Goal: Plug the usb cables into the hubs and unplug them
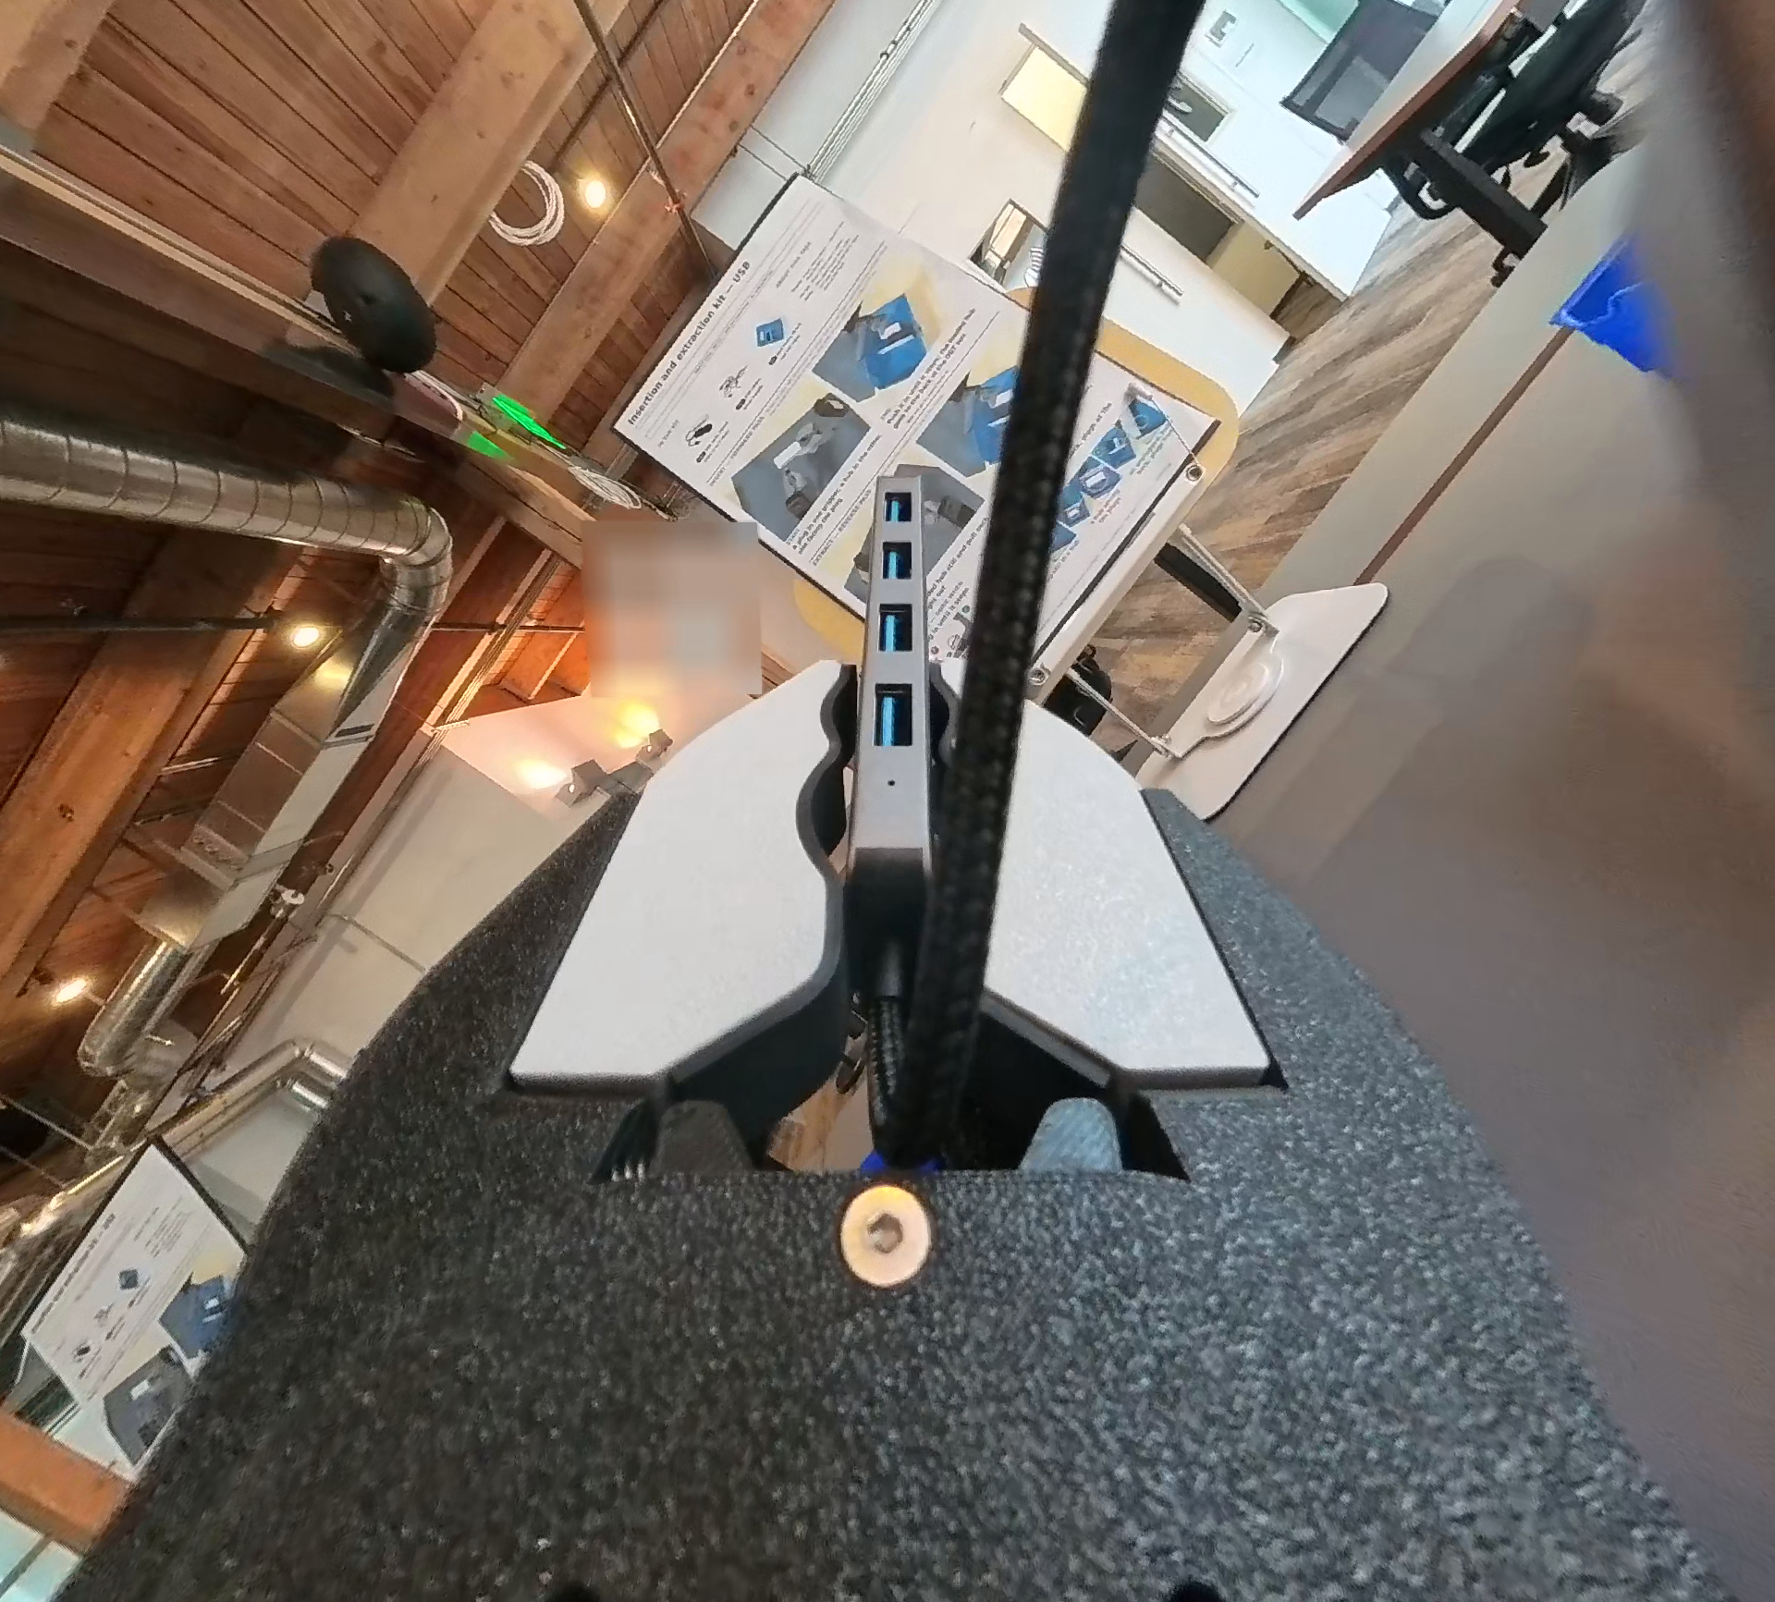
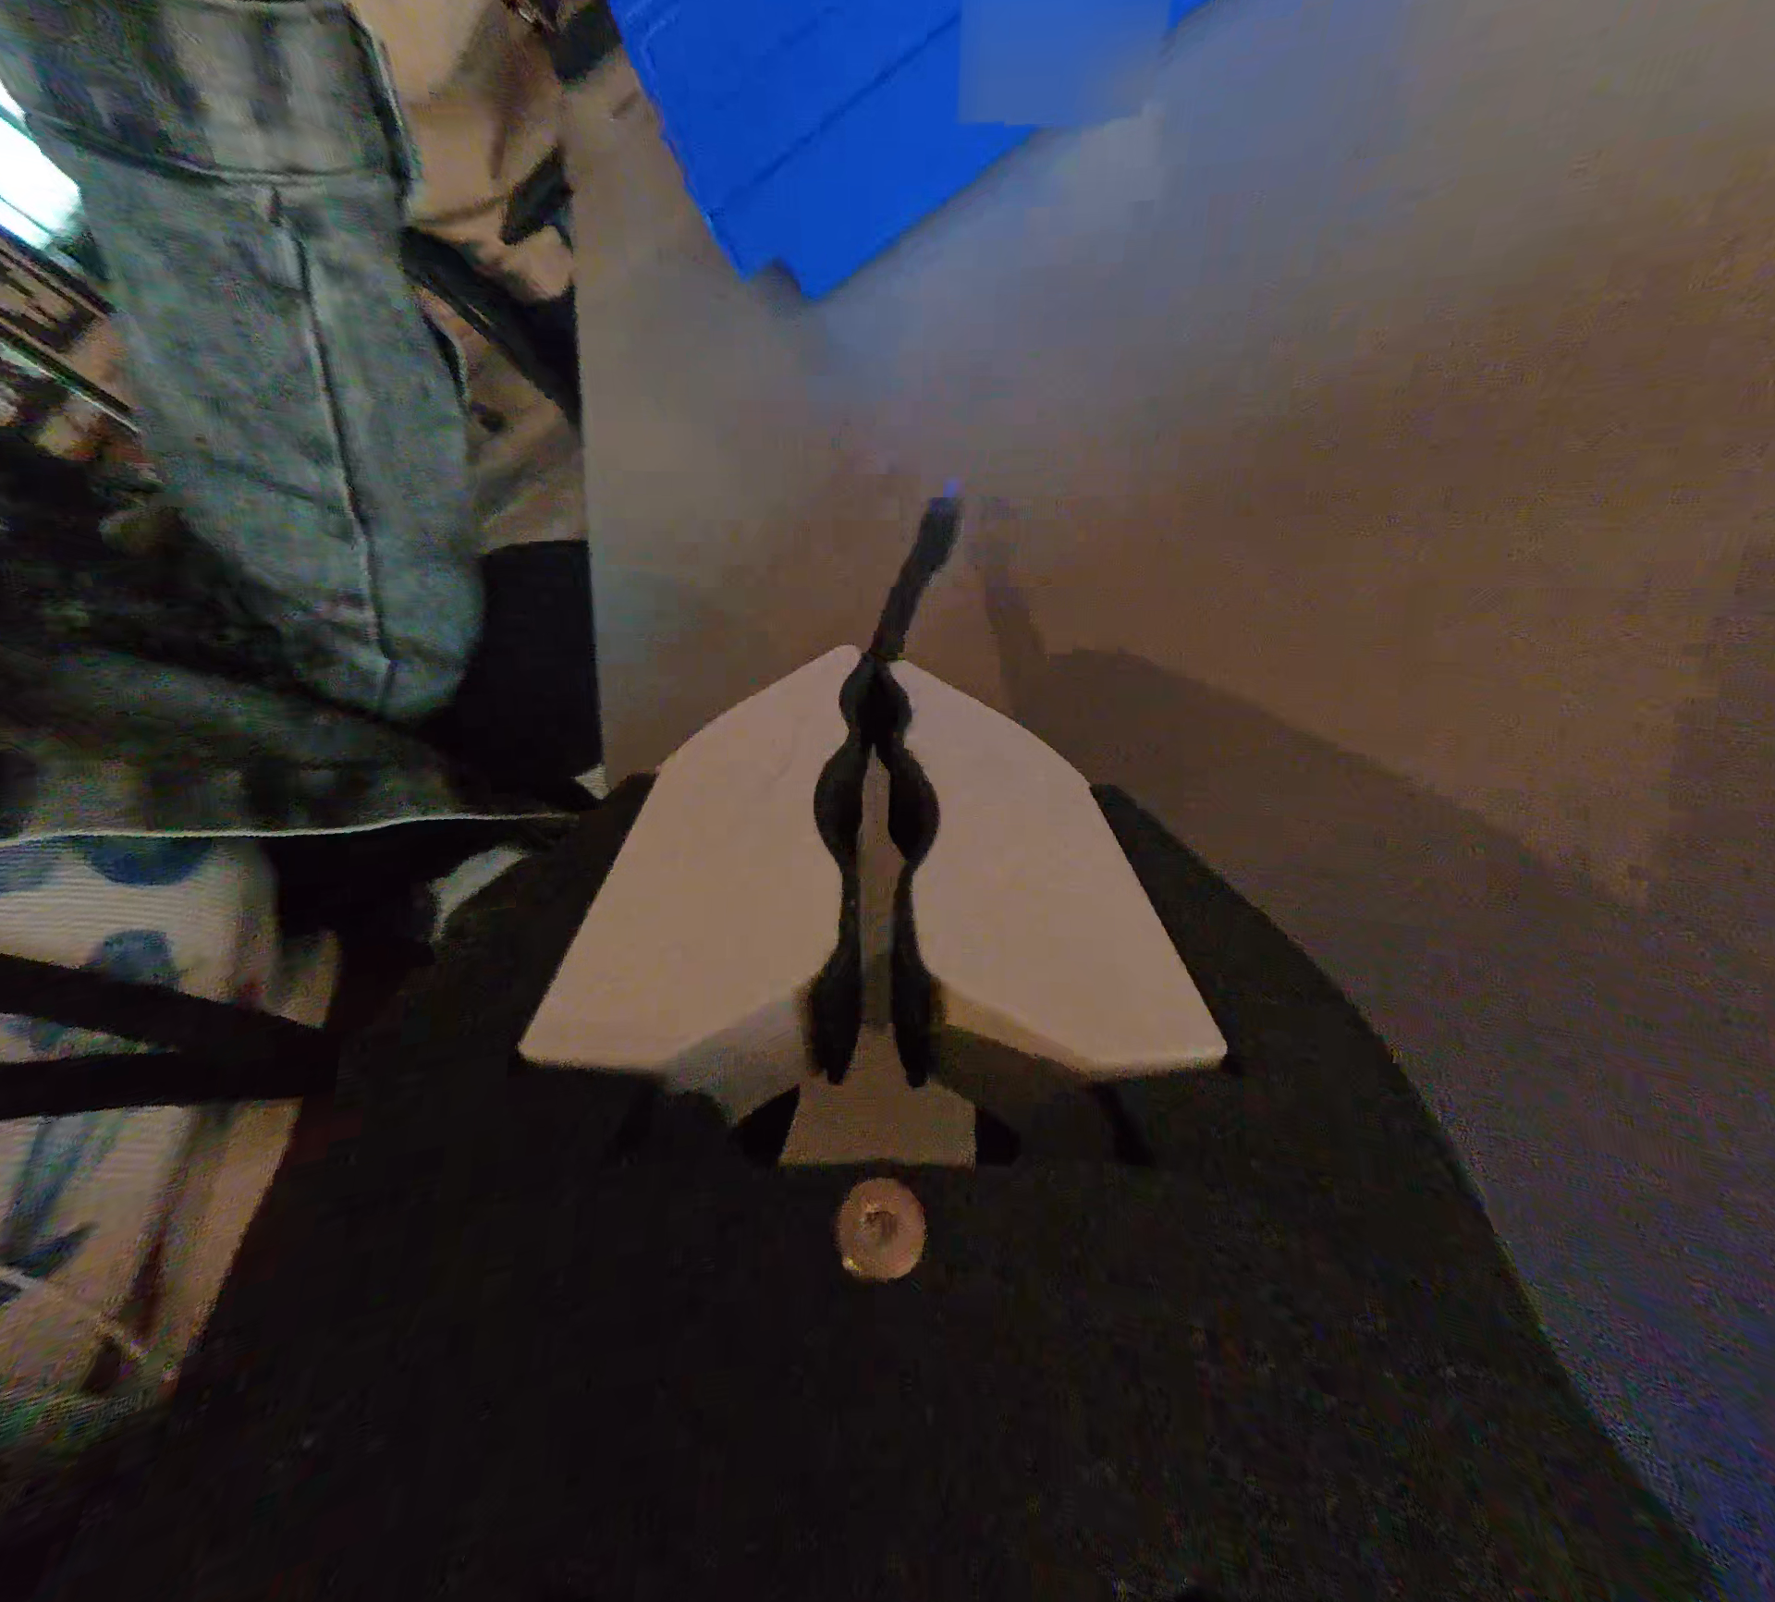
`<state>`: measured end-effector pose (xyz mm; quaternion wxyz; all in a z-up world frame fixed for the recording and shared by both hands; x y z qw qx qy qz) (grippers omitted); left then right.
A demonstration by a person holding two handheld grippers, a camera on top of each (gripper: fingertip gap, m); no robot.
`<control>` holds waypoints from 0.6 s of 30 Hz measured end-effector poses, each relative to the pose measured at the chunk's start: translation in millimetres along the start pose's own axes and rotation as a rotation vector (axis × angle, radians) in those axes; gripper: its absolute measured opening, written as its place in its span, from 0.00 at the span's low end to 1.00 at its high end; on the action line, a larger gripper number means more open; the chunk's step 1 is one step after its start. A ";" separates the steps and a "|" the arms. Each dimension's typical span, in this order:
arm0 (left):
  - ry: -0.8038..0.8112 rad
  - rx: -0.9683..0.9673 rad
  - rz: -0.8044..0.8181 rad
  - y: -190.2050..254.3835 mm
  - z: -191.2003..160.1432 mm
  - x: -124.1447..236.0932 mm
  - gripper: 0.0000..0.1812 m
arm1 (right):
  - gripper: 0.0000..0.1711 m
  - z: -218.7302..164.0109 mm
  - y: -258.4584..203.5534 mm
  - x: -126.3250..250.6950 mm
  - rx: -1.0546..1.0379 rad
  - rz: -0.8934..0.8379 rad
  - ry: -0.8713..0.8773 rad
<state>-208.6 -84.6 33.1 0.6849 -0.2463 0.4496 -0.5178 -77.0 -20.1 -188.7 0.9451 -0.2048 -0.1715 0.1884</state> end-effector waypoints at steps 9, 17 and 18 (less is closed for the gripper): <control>-0.002 -0.018 -0.011 2.6 2.7 -1.0 0.07 | 0.00 -33.4 26.2 -1.3 -0.025 -0.175 -0.317; -0.010 0.003 -0.009 0.7 -2.8 -0.4 0.07 | 0.19 -7.1 9.4 -18.4 0.544 -0.264 -0.350; -0.009 0.004 -0.009 0.6 -2.4 -0.4 0.07 | 0.20 -9.2 4.8 -26.2 0.572 -0.254 -0.363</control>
Point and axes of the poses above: each gripper's, where its closed fingertips meet, x back along the fingers, z out of its top, y = z × x across the jaws, the point moved 1 cm from there along x, back along the fingers, and after that the axes turned 11 degrees about y, right-handed, at the moved point
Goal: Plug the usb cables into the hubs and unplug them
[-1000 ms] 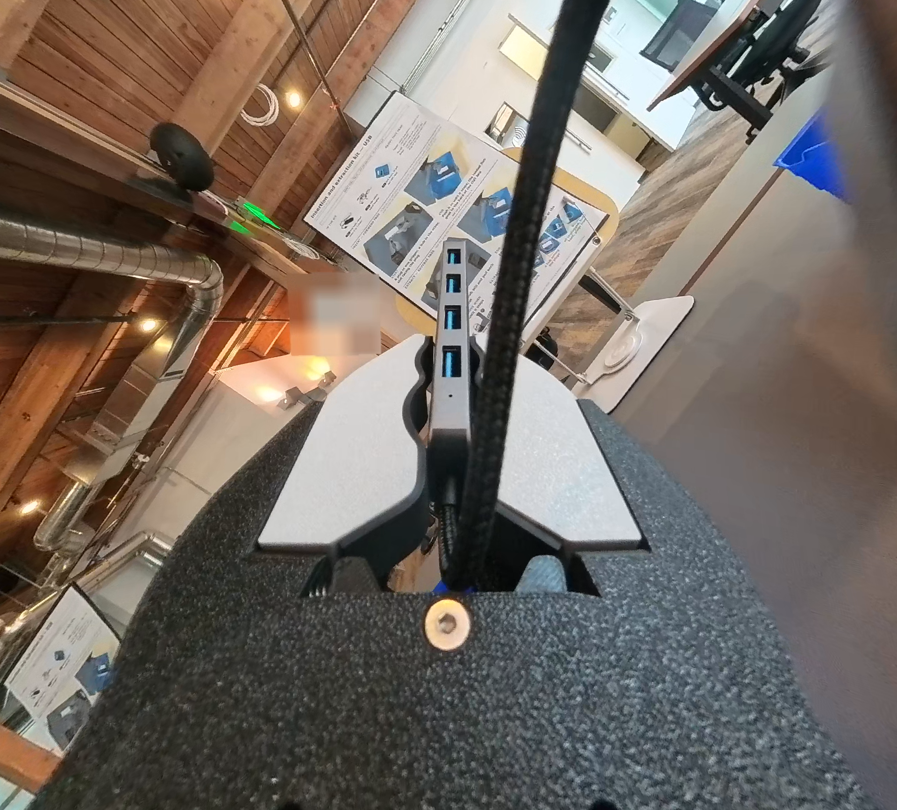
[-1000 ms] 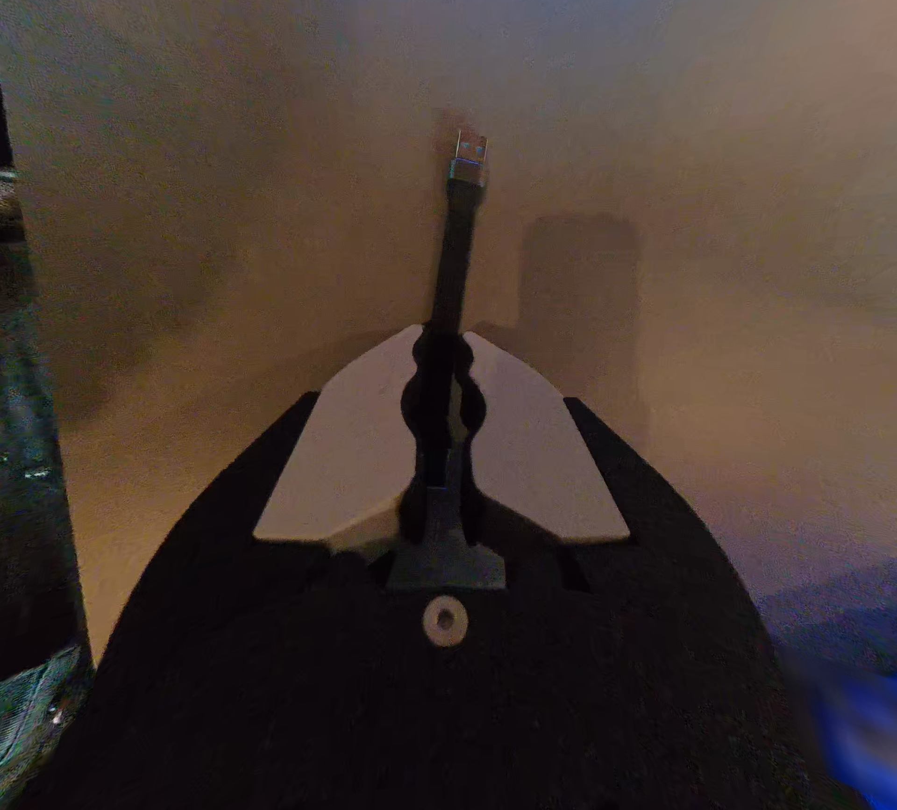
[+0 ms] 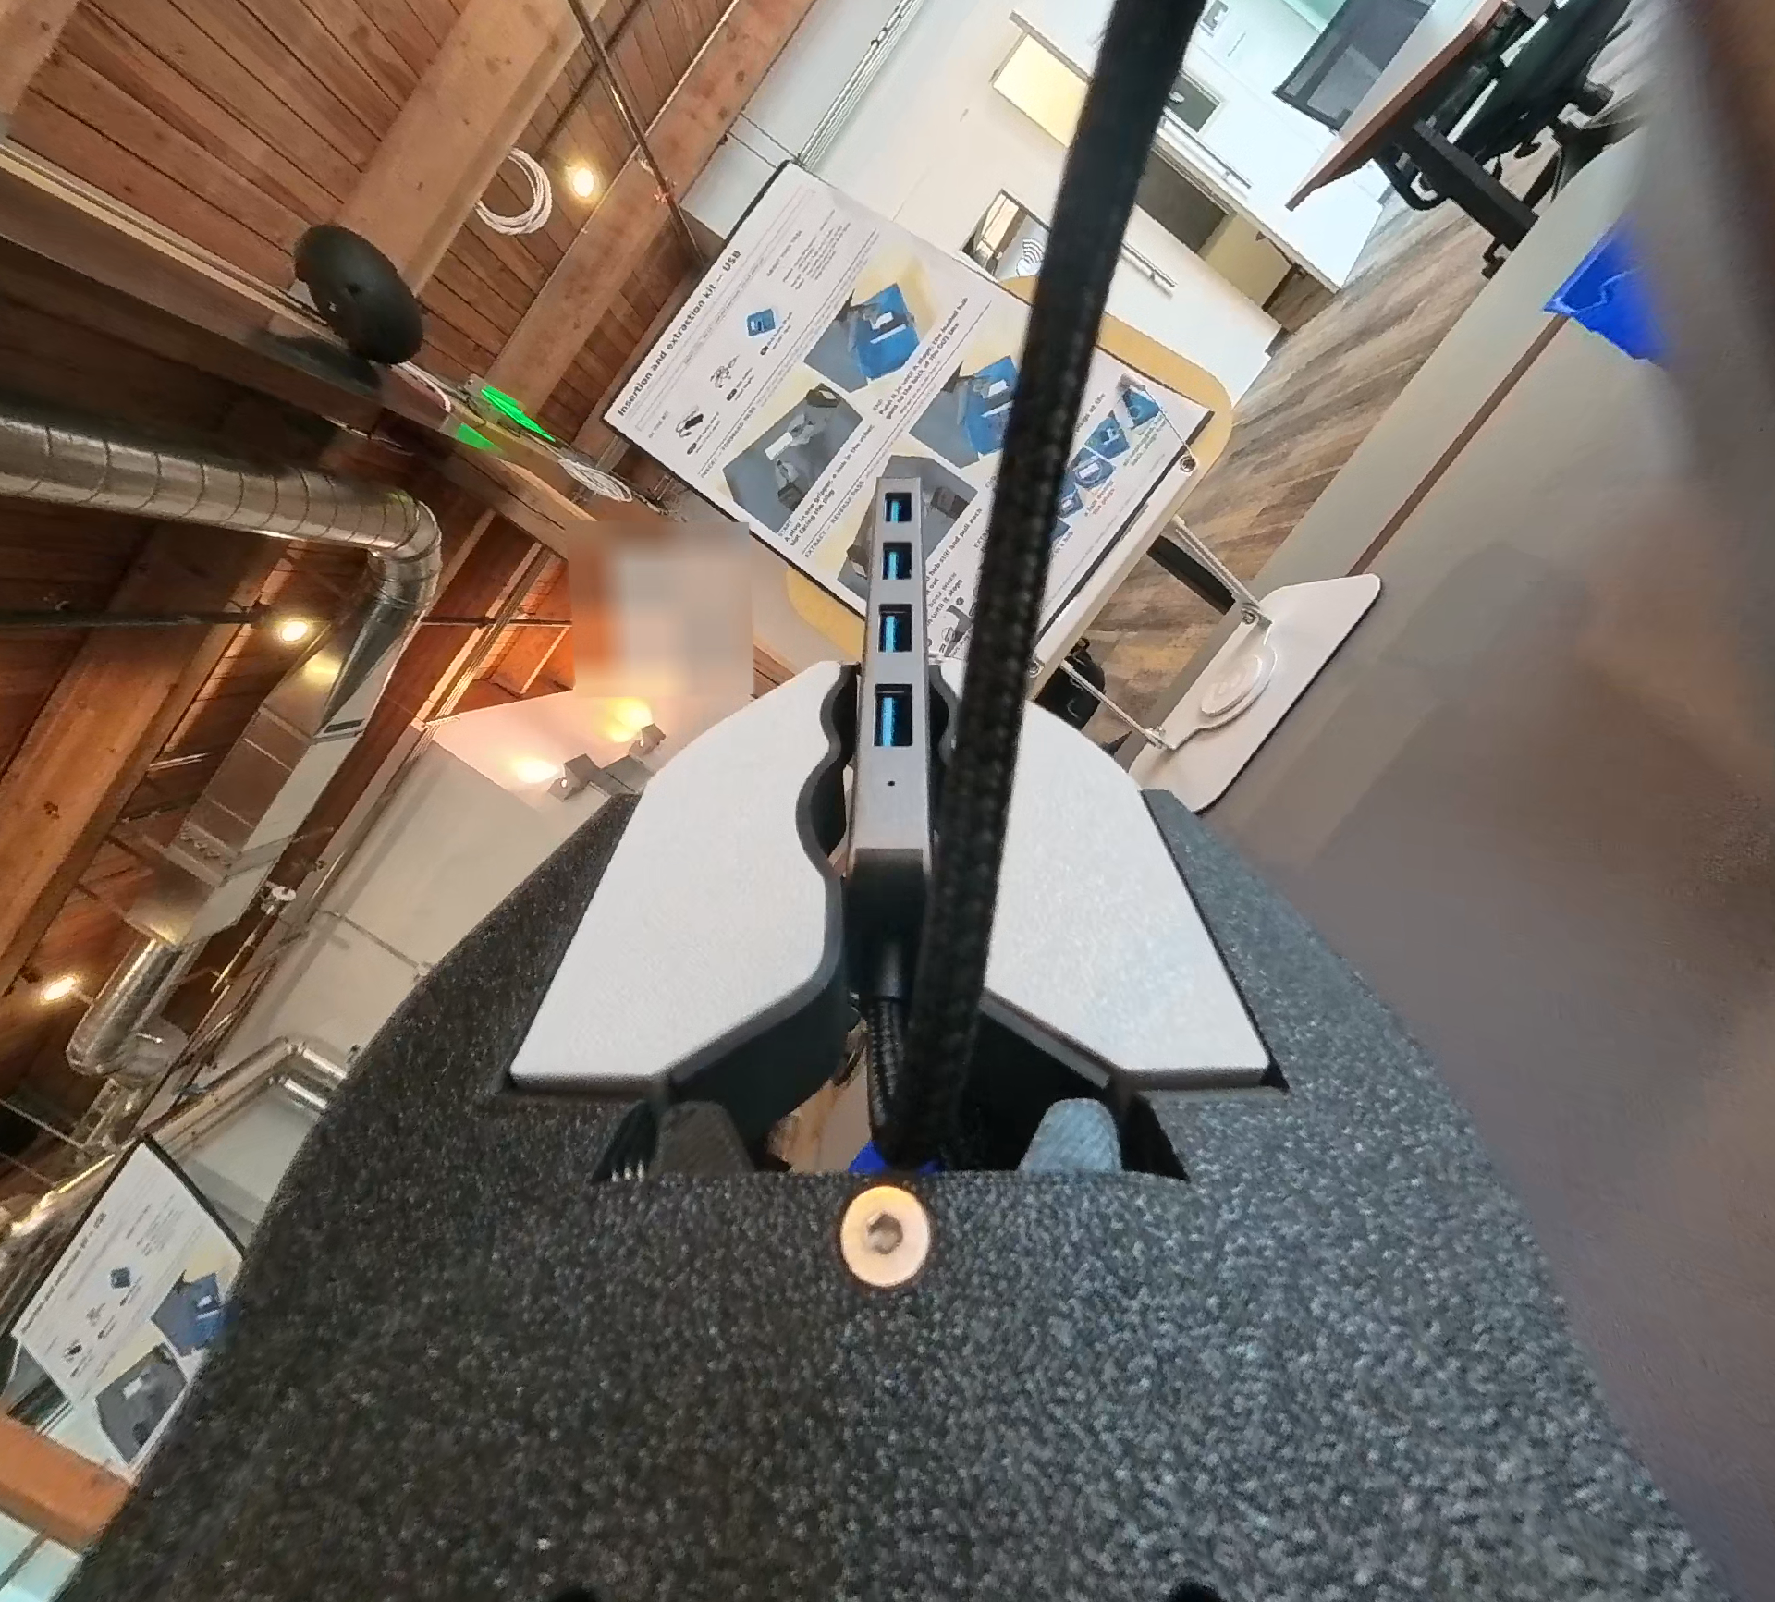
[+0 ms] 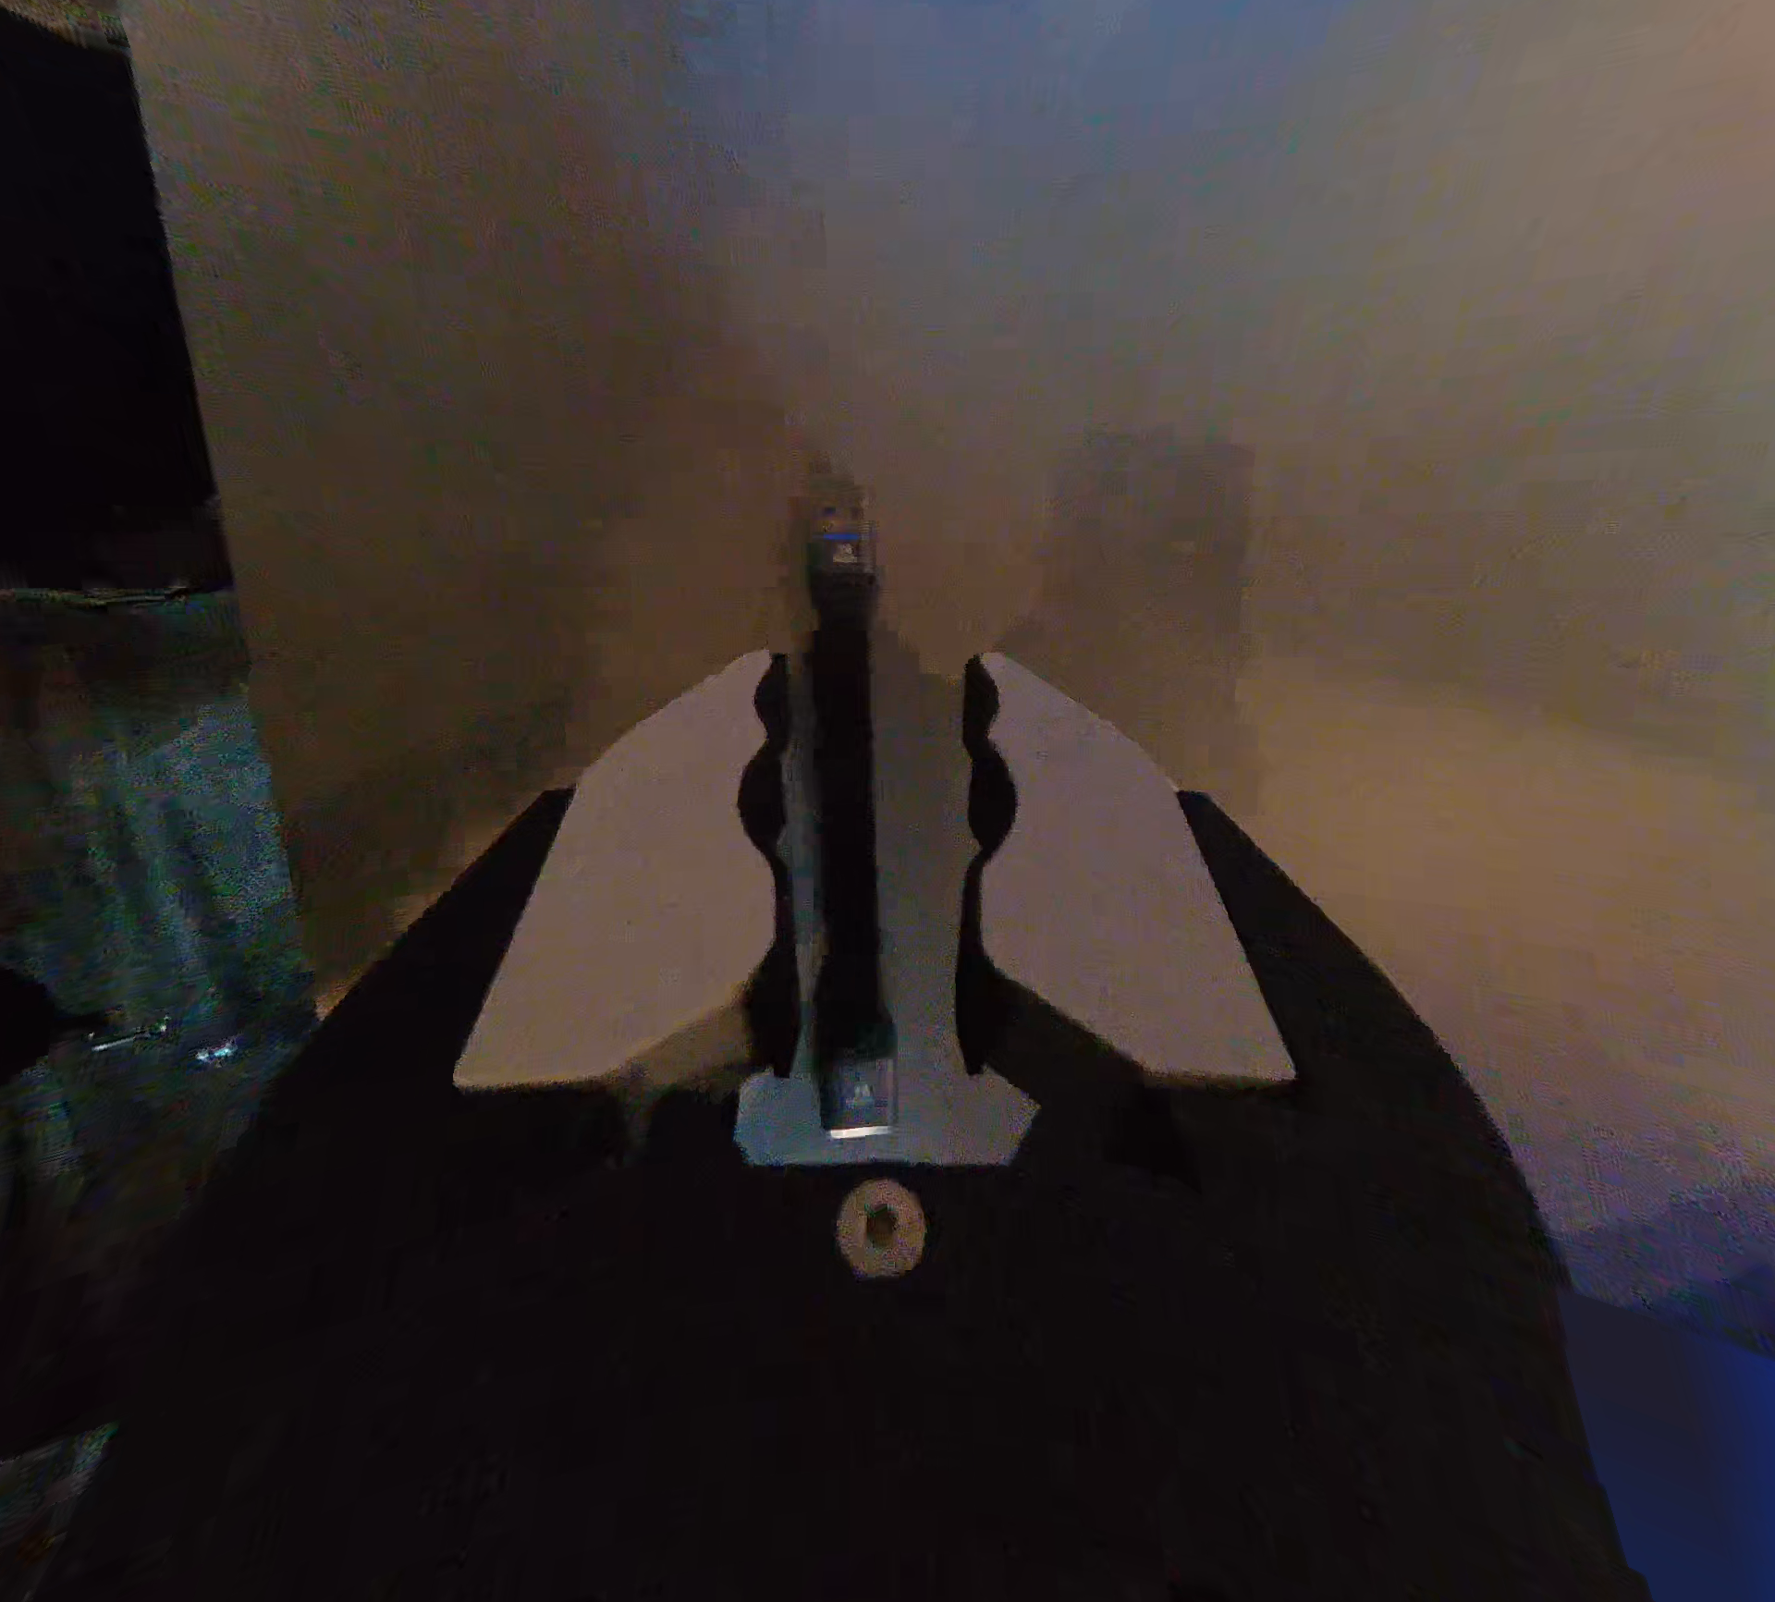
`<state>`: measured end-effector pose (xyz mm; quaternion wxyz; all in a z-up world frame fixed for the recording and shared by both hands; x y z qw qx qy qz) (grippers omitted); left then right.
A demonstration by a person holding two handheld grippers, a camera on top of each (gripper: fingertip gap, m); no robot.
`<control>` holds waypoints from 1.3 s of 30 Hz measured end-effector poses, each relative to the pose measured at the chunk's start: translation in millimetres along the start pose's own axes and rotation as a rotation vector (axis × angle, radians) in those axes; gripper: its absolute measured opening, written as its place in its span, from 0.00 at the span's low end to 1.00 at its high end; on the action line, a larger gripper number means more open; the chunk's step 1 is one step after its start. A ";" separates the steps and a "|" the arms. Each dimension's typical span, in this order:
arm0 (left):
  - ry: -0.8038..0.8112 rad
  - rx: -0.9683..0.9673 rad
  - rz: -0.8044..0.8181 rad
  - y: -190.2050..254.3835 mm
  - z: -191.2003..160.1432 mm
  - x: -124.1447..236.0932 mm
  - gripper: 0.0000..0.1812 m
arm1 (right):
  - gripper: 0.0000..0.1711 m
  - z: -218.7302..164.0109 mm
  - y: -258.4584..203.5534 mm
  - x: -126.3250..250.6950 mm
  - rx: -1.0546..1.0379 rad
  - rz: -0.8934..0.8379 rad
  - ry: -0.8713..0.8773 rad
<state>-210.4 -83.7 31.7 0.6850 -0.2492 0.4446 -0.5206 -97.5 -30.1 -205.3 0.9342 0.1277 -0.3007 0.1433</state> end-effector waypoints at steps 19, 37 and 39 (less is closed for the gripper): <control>0.043 0.089 0.011 -6.8 -1.3 4.4 0.07 | 0.08 97.0 -24.9 52.8 -0.124 0.317 0.746; 0.098 -0.050 -0.076 44.3 29.7 -21.2 0.06 | 0.08 149.3 -7.7 135.6 0.127 -0.194 0.572; 0.030 -0.163 -0.073 50.0 27.4 -24.9 0.07 | 0.08 146.6 -1.1 130.3 0.147 -0.262 0.491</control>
Point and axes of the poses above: each gripper's, where its closed fingertips meet, x back along the fingers, z out of its top, y = z × x across the jaws, the point moved 1 cm from there along x, back along the fingers, and after that the axes turned 11 degrees about y, right-handed, at the moved point
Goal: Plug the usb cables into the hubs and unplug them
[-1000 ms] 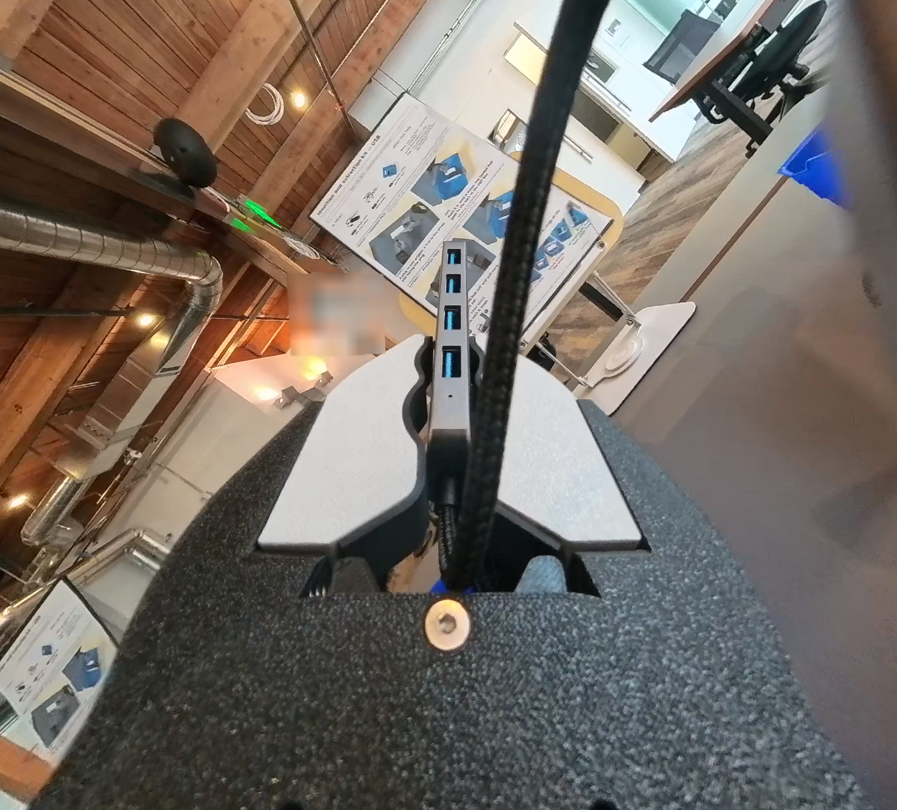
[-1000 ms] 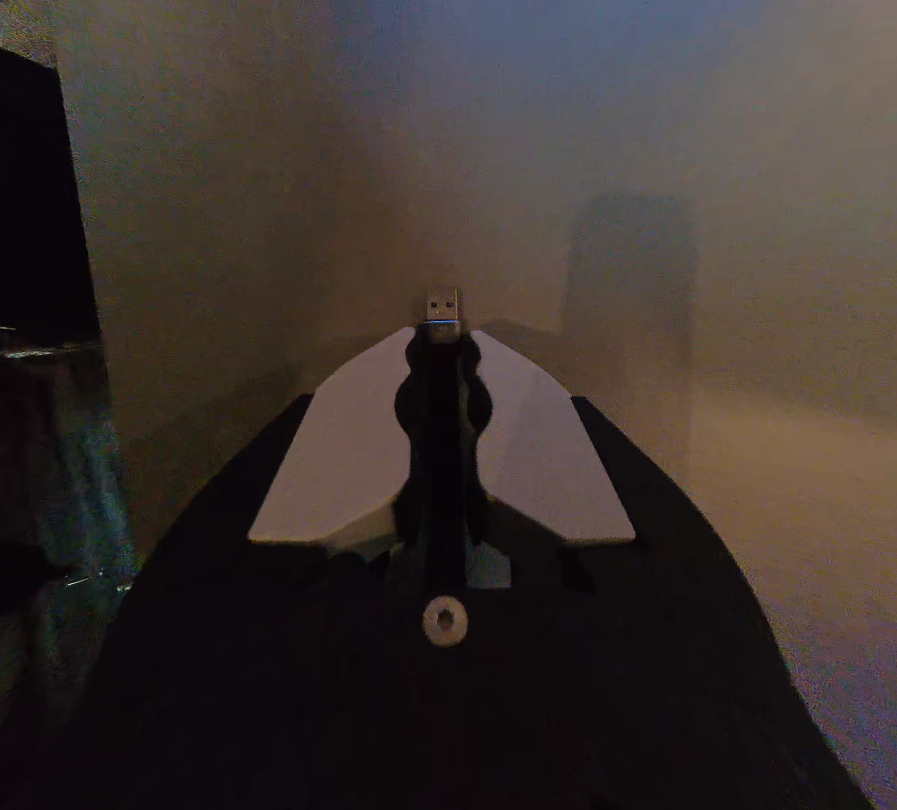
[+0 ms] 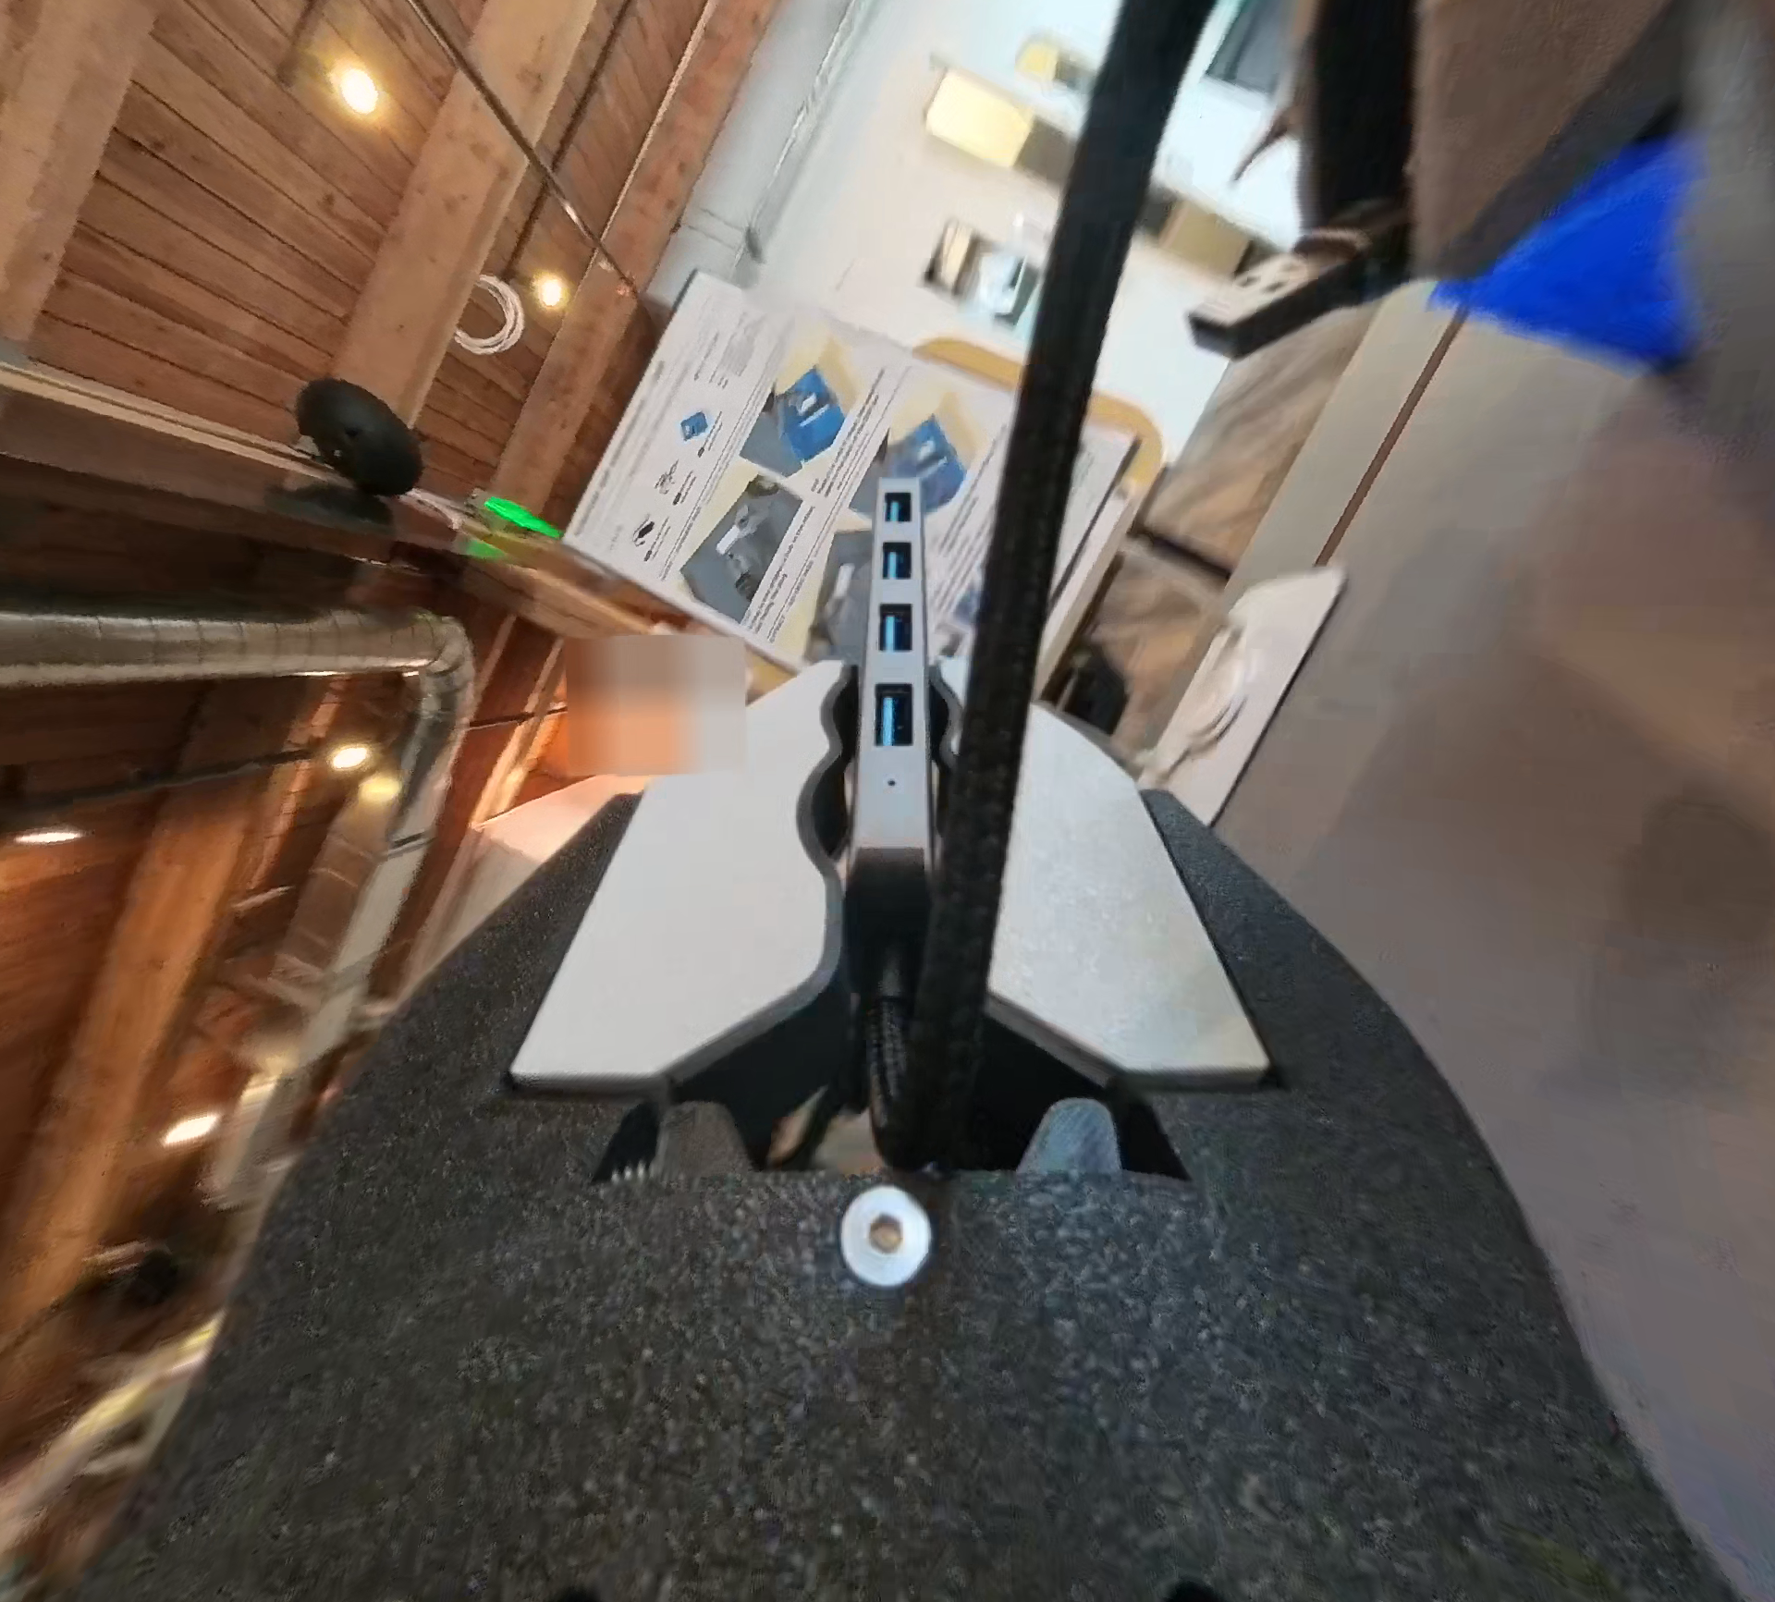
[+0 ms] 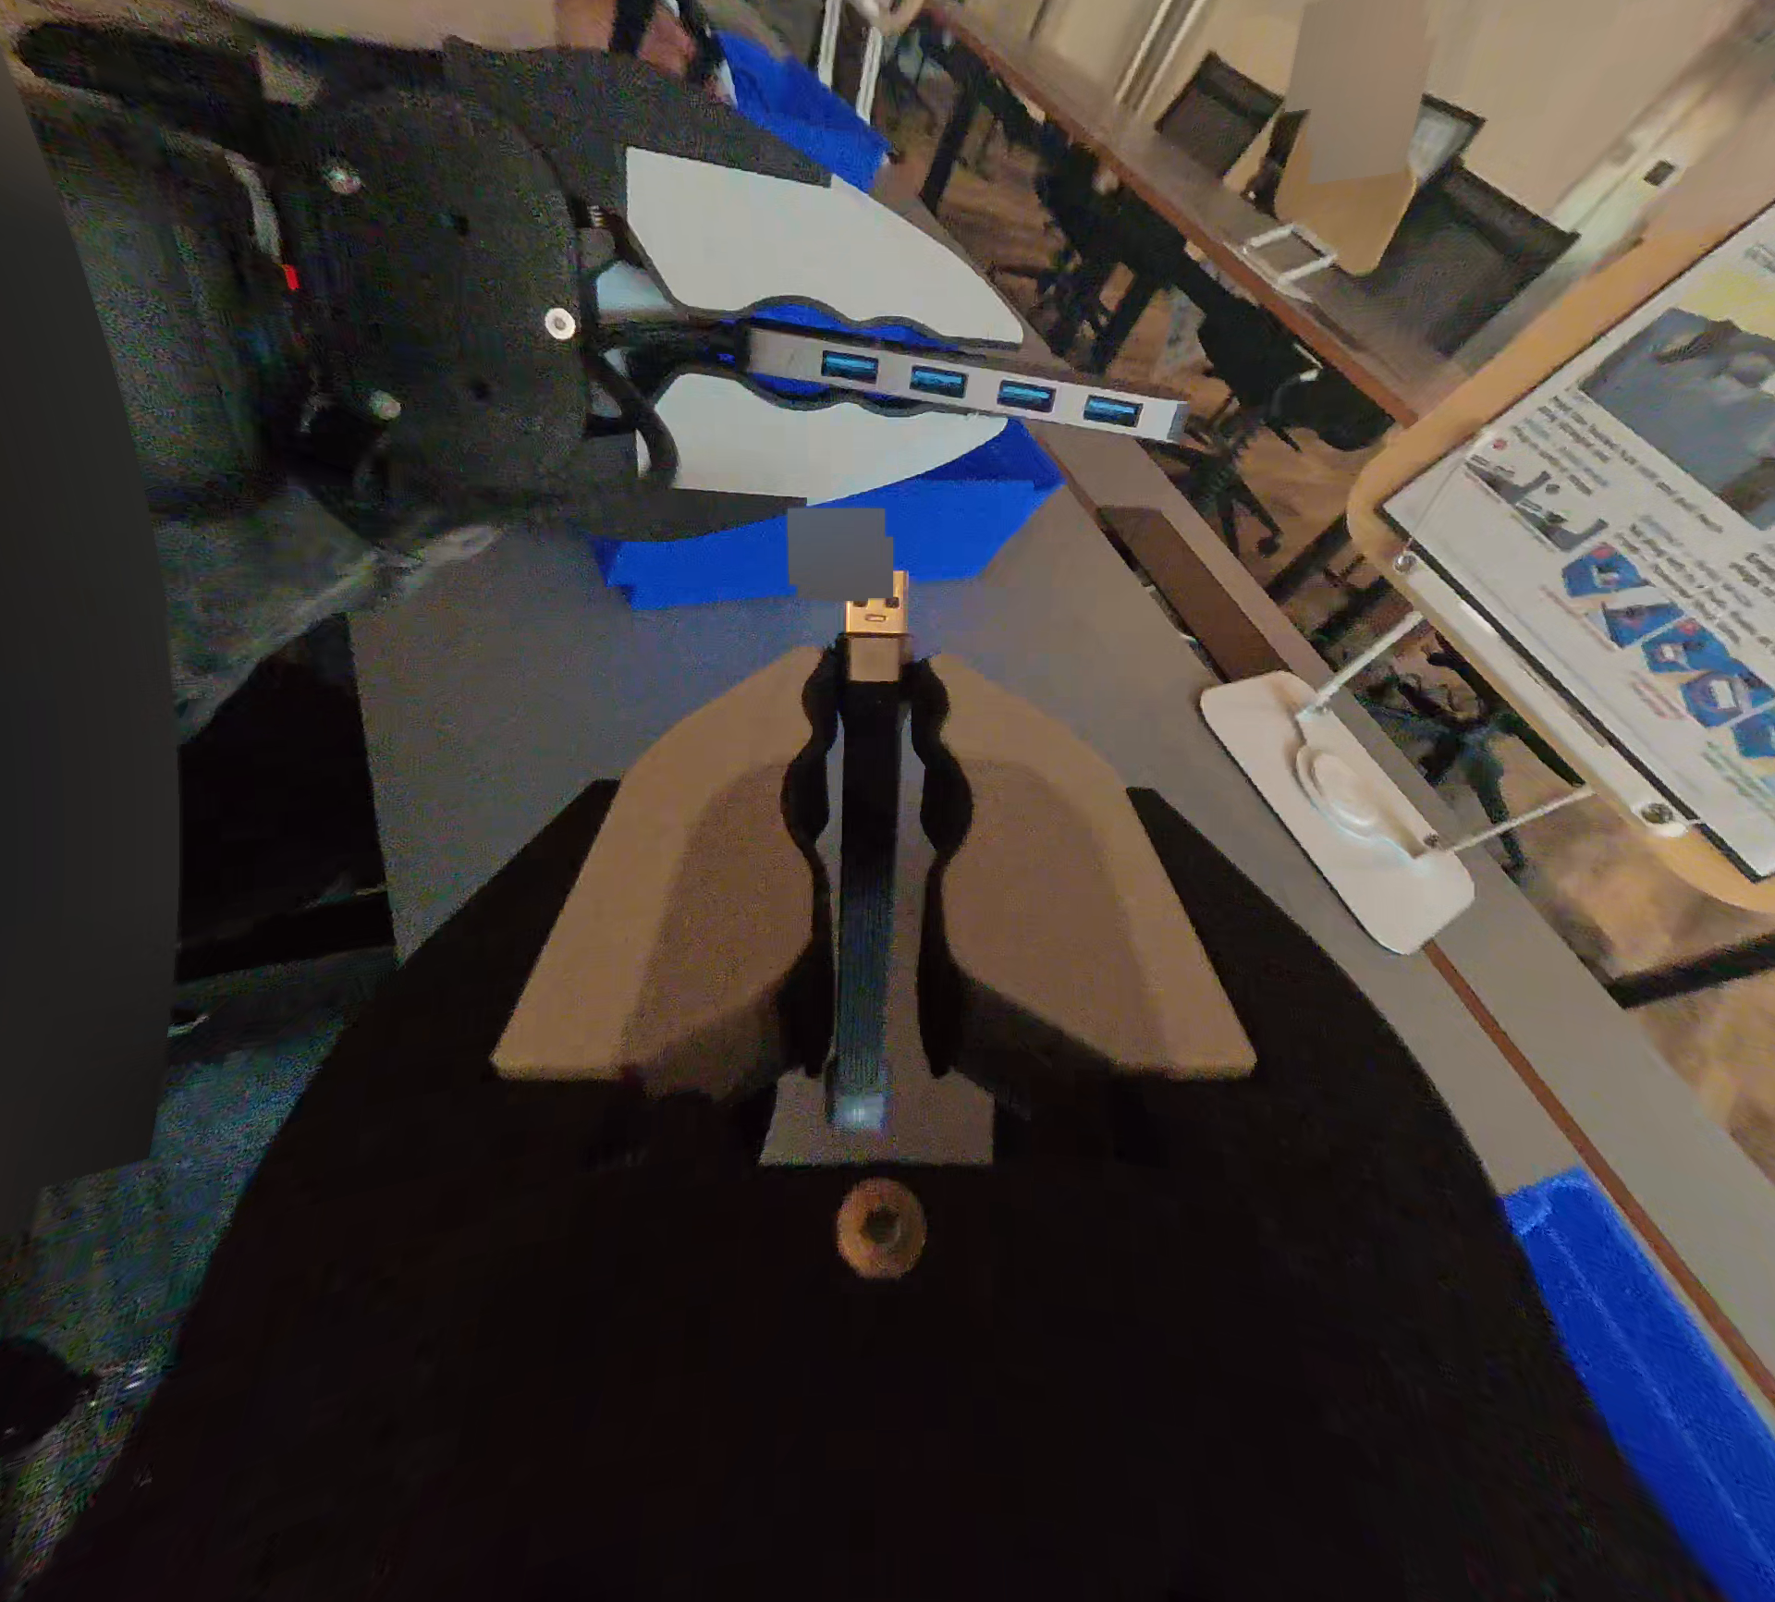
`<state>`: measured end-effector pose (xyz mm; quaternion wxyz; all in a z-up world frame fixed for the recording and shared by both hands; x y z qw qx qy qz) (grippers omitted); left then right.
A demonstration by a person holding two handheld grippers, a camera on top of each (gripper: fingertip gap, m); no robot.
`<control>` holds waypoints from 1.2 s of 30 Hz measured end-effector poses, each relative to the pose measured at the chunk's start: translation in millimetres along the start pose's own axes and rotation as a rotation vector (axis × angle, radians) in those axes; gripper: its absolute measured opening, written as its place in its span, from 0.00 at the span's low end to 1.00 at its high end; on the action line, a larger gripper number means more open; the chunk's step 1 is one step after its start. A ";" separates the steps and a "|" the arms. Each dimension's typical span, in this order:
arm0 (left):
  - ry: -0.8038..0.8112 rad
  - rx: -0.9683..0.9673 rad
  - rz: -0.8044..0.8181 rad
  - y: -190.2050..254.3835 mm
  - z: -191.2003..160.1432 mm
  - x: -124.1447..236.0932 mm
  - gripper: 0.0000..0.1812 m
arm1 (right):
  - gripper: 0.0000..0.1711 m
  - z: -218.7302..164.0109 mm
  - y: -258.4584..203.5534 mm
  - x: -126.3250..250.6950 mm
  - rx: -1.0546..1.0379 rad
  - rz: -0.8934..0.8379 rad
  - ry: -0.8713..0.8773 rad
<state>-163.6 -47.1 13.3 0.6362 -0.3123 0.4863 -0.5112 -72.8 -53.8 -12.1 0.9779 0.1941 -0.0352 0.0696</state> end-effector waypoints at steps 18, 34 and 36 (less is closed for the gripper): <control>-0.112 -0.473 -0.144 83.8 10.2 -33.8 0.07 | 0.08 -61.3 11.0 -5.2 -0.140 0.028 -0.283; -0.083 -0.604 -0.169 113.3 17.1 -40.8 0.08 | 0.08 -81.5 17.6 3.6 -0.133 0.004 -0.418; -0.073 -0.518 -0.169 117.0 17.8 -41.6 0.06 | 0.07 -81.7 17.9 4.7 -0.133 0.002 -0.393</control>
Point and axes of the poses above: each gripper's, where its closed fingertips meet, x back along the fingers, z out of its top, y = z × x across the jaws, the point moved 1 cm from there along x, back along the fingers, and after that the axes turned 11 degrees about y, right-handed, at the moved point
